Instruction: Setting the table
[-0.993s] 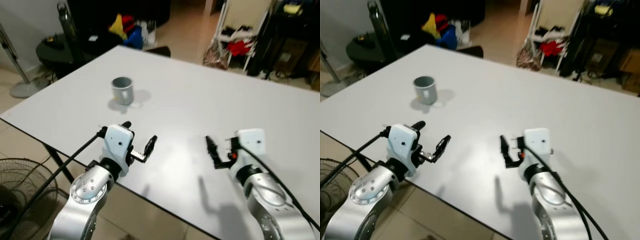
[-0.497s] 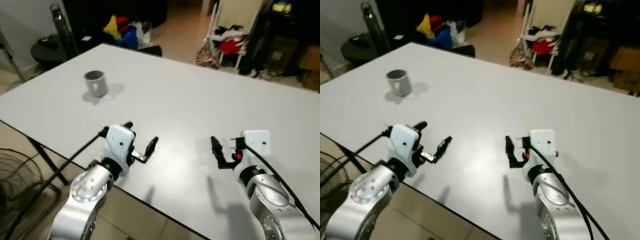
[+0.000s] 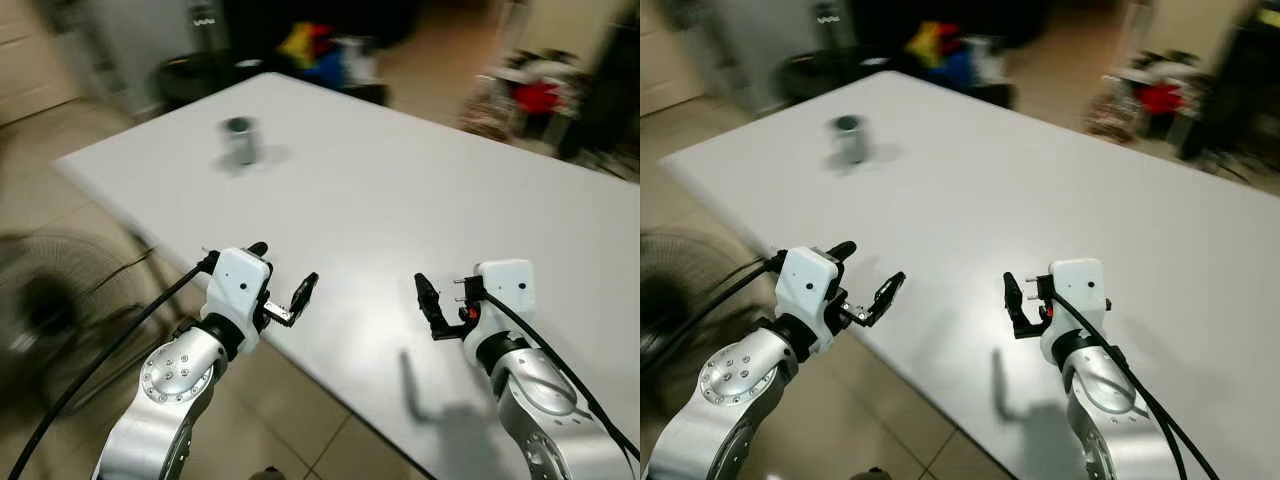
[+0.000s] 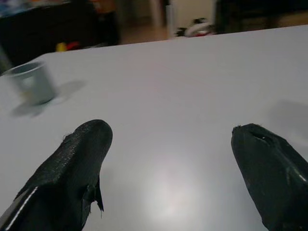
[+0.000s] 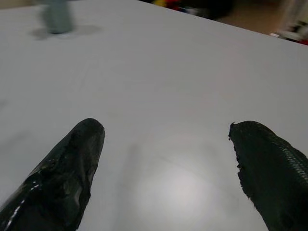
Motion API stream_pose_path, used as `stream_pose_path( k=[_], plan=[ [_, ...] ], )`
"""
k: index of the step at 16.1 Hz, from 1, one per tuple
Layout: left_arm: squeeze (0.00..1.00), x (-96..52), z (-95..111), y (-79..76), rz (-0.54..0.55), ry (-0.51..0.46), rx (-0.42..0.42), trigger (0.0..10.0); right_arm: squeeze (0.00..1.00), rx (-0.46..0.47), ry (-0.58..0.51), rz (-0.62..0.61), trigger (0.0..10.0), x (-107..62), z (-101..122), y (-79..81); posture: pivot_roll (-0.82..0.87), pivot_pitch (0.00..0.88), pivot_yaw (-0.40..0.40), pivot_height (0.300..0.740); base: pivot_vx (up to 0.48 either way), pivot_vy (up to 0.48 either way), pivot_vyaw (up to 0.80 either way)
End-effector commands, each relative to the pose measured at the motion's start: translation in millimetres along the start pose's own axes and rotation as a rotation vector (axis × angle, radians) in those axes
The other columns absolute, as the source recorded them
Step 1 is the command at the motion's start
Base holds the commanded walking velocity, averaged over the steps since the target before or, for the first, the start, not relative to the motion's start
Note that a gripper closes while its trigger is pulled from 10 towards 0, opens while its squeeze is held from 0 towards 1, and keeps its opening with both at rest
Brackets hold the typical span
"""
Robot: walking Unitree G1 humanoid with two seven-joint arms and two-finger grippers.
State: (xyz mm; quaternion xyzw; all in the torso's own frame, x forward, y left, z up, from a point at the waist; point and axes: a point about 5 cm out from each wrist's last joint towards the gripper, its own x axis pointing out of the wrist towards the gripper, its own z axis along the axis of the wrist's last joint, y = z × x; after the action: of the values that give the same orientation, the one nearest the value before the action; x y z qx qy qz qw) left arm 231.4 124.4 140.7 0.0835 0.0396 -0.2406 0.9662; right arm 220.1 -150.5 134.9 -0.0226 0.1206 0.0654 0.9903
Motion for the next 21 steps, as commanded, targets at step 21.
stream_pose_path(
  k=[21],
  plan=[
    [0.00,-2.1,3.1,21.0,0.192,-0.025,0.029,10.0,1.00,0.072,-0.054,-0.016,10.0,3.7,3.5,-4.2,0.10,0.000,0.041,0.740,0.000,0.000,0.79]
  ],
)
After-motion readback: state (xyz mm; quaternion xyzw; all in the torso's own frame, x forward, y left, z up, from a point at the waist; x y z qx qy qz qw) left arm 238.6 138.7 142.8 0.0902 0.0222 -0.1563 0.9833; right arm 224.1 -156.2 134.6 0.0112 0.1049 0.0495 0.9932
